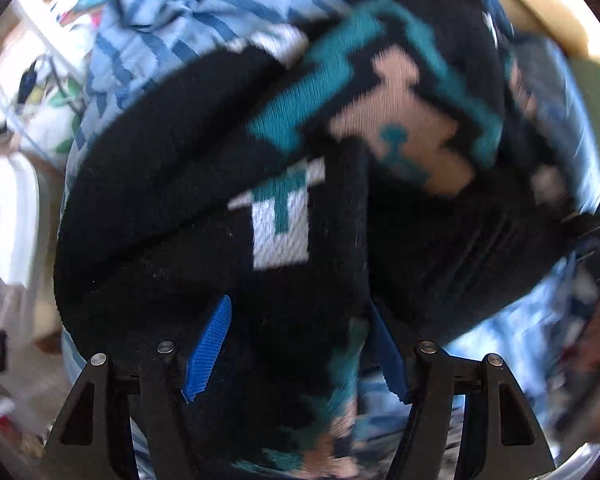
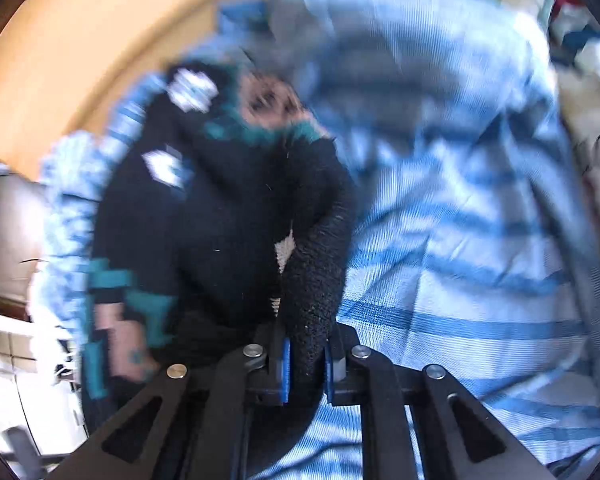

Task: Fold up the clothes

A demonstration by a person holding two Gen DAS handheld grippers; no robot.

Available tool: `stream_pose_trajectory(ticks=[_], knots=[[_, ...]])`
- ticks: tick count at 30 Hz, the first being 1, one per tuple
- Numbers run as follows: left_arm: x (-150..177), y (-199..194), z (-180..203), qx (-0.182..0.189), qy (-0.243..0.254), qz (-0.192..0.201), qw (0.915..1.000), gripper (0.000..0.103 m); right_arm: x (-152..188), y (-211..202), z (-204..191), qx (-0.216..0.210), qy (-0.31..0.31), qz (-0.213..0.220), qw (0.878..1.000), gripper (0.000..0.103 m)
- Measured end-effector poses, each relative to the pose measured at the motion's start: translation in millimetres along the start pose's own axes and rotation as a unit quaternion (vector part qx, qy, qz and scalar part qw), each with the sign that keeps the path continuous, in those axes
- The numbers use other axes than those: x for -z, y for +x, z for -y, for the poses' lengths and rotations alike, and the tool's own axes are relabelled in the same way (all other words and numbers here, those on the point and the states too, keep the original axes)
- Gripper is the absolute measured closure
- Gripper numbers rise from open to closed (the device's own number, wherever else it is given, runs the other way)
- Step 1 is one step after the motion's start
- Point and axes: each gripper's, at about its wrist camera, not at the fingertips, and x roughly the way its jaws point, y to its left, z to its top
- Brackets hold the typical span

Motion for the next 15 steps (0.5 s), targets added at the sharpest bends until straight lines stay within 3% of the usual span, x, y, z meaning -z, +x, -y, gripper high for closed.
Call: stream_pose_trajectory(ticks=[1,2,3,5,7,11,13,15], knots=[[6,-1,0,-0.006,0.006,0.01,0.9999,0.066,3,-21,1,-0.023,0.011,0.018,1.0,0.091],[12,-16,-5,0.023,-0.005,0.019,0.9995,0.085,4,-40,1,-0.044,0.022,0.03,0.998,0.091],[17,-31,-10,0.052,-0.017,0.028,0.9981,0.088,5,-60,2,-0.065,0.032,0.043,0.996,0.091],[28,-62,-21,0.11,-0.04,0.046,0.9921,0.089,7,-111,-3,-0.089,0.028,0.097,0.991,0.091],[40,-107,-30,0.144,-0.035,0.075,0.9861,0.089,8,-162,-8,-0.113,0.023,0.151,0.982,0.091],[89,-200,-47,0.21,0.006,0.128,0.9692,0.089,35,-267,6,-0.108,-0.009,0.259,0.96,0.091],[118,-226,-48,0.231,0.035,0.13,0.9636,0.089,59,-300,27,-0.084,-0.007,0.282,0.956,0.09],[151,-228,-44,0.252,0.073,0.091,0.9605,0.09,84,-321,54,-0.031,-0.002,0.288,0.957,0.089]])
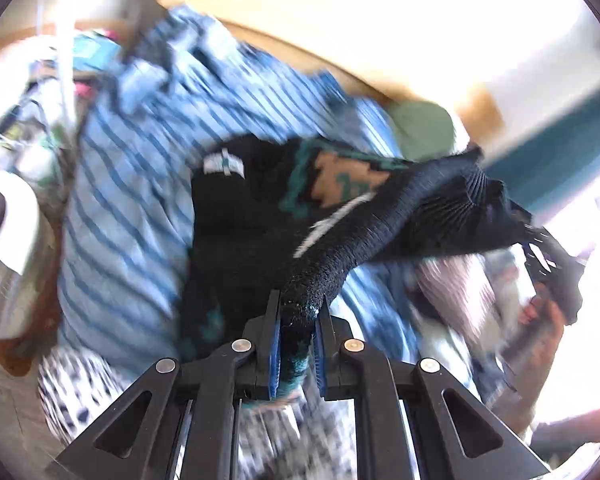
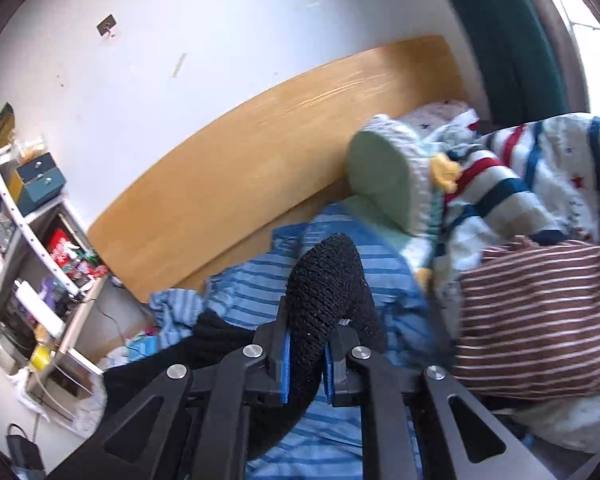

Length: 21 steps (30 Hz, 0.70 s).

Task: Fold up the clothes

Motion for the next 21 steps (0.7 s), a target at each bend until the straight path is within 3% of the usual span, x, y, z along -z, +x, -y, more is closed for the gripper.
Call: stream_pose_trajectory(ticks=[2,4,5,7,9,12,14,16,18,21], knots=[[22,18,7,0.006,0.017,-0.057,0.9982,0.09,19,-16,35,0.08,-0.013,-0.038,0.996,0.084],[42,53,11,-0.009,0.027,-0.122,0.9921,0.09,48,-20,72,0.159,-0.016,-0.107,0.981,0.074],[52,70,13,-0.016,0.031,-0.154,0.9874,0.09,66,-19,89,0.178,-0.015,-0.143,0.974,0.063],[61,96,12,-0.018,0.006,-0.203,0.9789,0.089,100,-16,106,0.197,-0.026,-0.213,0.957,0.058],[66,109,12,-0.011,-0.013,-0.234,0.9722,0.071,114,-17,107,0.209,-0.028,-0.24,0.948,0.056],[46,99,18,0.003,-0.013,-0.212,0.9772,0.054,98,-23,87,0.194,-0.05,-0.205,0.958,0.054],[19,84,19,0.033,-0.029,-0.175,0.9836,0.05,71,-11,61,0.163,-0.08,-0.163,0.97,0.041],[-17,75,12,0.034,-0.053,-0.122,0.9905,0.041,60,16,36,0.124,-0.107,-0.146,0.976,0.035],[-55,84,-3,-0.01,-0.076,-0.078,0.994,0.035,56,57,8,0.087,-0.133,-0.151,0.976,0.035],[-100,124,-32,-0.103,-0.125,-0.061,0.985,0.035,59,145,-27,0.057,-0.158,-0.184,0.968,0.037]])
